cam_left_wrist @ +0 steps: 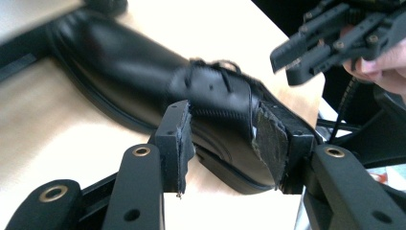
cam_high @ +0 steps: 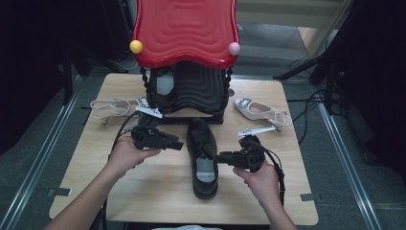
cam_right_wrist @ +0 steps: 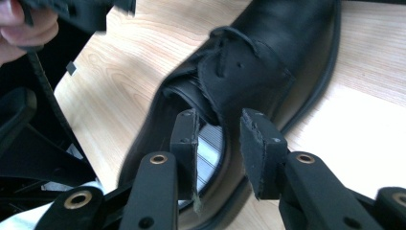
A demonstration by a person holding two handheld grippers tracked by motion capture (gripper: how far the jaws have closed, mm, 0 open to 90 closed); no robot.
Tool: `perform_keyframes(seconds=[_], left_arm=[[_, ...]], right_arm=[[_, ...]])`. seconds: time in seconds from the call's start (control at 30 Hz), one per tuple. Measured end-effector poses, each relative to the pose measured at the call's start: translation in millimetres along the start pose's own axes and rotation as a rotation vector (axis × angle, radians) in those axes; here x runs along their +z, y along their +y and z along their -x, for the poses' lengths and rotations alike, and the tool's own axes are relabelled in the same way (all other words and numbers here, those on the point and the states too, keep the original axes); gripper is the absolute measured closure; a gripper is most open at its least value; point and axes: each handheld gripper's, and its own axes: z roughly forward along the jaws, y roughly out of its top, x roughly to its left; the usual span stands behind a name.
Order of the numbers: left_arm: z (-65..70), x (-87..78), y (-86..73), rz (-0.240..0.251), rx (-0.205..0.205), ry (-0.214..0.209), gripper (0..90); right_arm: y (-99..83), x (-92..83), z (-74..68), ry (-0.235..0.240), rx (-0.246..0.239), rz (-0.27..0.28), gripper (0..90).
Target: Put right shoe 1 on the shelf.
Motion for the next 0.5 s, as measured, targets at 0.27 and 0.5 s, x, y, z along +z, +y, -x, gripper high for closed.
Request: perform_keyframes(seconds=[0.27,0.5], left_arm=[[8.5,-13.2,39.3,0.021,0.052,0.014,56.2],[12.5,-27.0,74.9,0.055,0.085,0.021,57.8]], right_arm=[[11.4,8.8,-17.1,-0.004,-0.013,-0.06,69.2],[14.7,26.6,-30.2,0.014,-0.051,-0.118,67.3]])
